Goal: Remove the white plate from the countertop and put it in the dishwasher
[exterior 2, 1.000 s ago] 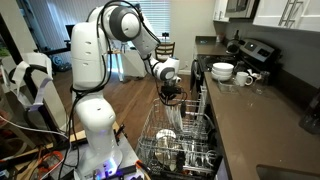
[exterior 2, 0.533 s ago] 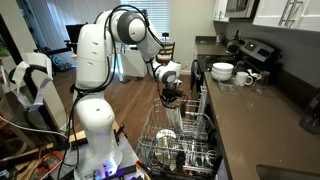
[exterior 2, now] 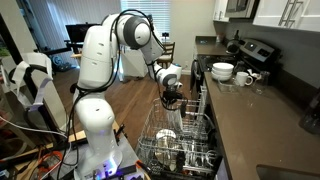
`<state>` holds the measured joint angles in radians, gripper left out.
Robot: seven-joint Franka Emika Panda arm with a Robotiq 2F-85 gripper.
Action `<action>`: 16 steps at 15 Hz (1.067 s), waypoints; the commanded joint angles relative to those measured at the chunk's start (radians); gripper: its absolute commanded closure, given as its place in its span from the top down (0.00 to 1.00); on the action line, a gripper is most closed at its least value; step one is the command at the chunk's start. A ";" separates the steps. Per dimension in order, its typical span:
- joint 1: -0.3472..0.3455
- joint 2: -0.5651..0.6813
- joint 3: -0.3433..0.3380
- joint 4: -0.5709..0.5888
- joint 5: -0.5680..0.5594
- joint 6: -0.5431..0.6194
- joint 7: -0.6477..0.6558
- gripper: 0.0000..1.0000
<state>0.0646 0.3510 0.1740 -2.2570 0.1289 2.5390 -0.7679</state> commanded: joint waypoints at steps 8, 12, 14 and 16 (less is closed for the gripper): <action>-0.023 0.047 0.015 0.034 -0.038 0.013 0.037 0.25; -0.007 0.028 0.004 0.029 -0.075 0.000 0.089 0.52; 0.008 0.004 -0.002 0.021 -0.113 -0.014 0.134 0.65; 0.023 -0.022 -0.004 0.014 -0.159 -0.028 0.187 0.78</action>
<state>0.0620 0.3841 0.1776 -2.2285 0.0343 2.5477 -0.6689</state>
